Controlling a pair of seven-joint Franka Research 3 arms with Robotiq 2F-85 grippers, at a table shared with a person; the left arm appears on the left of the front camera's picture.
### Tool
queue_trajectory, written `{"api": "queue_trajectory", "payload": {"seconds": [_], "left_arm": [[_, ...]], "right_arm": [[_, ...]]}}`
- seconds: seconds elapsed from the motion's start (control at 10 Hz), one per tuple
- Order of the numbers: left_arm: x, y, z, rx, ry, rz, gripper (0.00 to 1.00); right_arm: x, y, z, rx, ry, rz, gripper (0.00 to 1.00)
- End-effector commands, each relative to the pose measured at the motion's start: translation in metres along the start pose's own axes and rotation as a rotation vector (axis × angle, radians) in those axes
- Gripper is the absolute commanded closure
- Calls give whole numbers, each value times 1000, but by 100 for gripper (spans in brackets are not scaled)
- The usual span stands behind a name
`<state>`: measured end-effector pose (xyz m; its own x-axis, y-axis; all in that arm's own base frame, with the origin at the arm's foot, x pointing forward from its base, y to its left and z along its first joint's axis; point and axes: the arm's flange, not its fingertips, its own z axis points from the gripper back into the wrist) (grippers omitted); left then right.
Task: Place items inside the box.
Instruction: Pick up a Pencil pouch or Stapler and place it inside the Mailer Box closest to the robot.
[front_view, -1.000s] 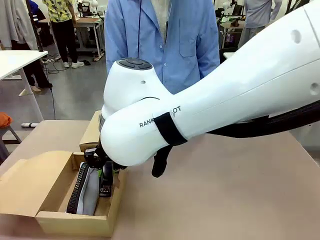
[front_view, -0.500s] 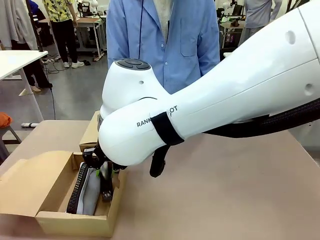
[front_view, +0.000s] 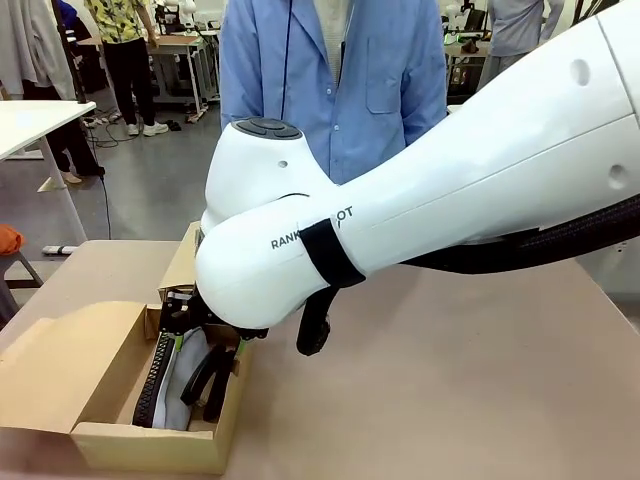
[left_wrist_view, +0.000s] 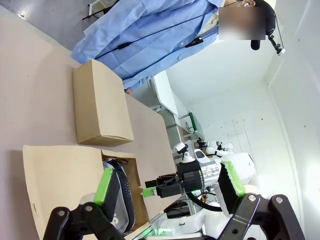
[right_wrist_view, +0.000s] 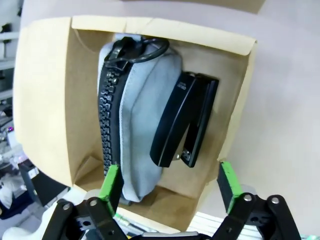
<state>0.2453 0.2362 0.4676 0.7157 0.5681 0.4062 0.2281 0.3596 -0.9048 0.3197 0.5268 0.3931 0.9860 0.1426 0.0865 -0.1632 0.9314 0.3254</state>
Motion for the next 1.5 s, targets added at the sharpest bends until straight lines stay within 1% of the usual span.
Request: {"api": "queue_trajectory", "payload": {"seconds": [0.0, 0.1, 0.2, 0.3, 0.4, 0.5, 0.6, 0.7, 0.8, 0.9, 1.0, 1.1, 1.2, 1.3, 1.4], "left_arm": [[-1, -1, -1, -22, -11, -18, 0], [-1, -1, -1, -22, -11, -18, 0], [-1, -1, -1, -22, -11, -18, 0], [-1, -1, -1, -22, -11, -18, 0], [-1, -1, -1, -22, -11, -18, 0], [-1, -1, -1, -22, -11, -18, 0], [-1, -1, -1, -22, -11, -18, 0], [-1, -1, -1, -22, -11, -18, 0], [-1, -1, -1, -22, -11, -18, 0], [-1, -1, -1, -22, -11, -18, 0], [-1, -1, -1, -22, -11, -18, 0], [-1, -1, -1, -22, -11, -18, 0], [-1, -1, -1, -22, -11, -18, 0], [-1, -1, -1, -22, -11, -18, 0], [-1, -1, -1, -22, -11, -18, 0]], "right_arm": [[-3, -11, 12, 29, 14, -2, 0], [-4, -20, 24, 70, 25, 5, 0], [-5, -42, 48, 139, 71, 26, 0], [-4, -79, 81, 236, 122, 68, 0], [3, -136, 117, 440, 291, 259, 0], [9, -185, 139, 560, 334, 276, 0], [7, -221, 155, 690, 337, 269, 0], [2, -254, 168, 757, 296, 151, 0], [-8, -286, 180, 871, 264, 119, 0], [-18, -321, 185, 893, 205, 18, 0], [-32, -350, 189, 954, 180, 34, 0], [-50, -381, 193, 1011, 115, 17, 0], [-70, -414, 191, 1001, 23, -56, 0], [-97, -449, 183, 1067, -105, -111, 0], [-118, -458, 172, 1078, -246, -135, 0]]}}
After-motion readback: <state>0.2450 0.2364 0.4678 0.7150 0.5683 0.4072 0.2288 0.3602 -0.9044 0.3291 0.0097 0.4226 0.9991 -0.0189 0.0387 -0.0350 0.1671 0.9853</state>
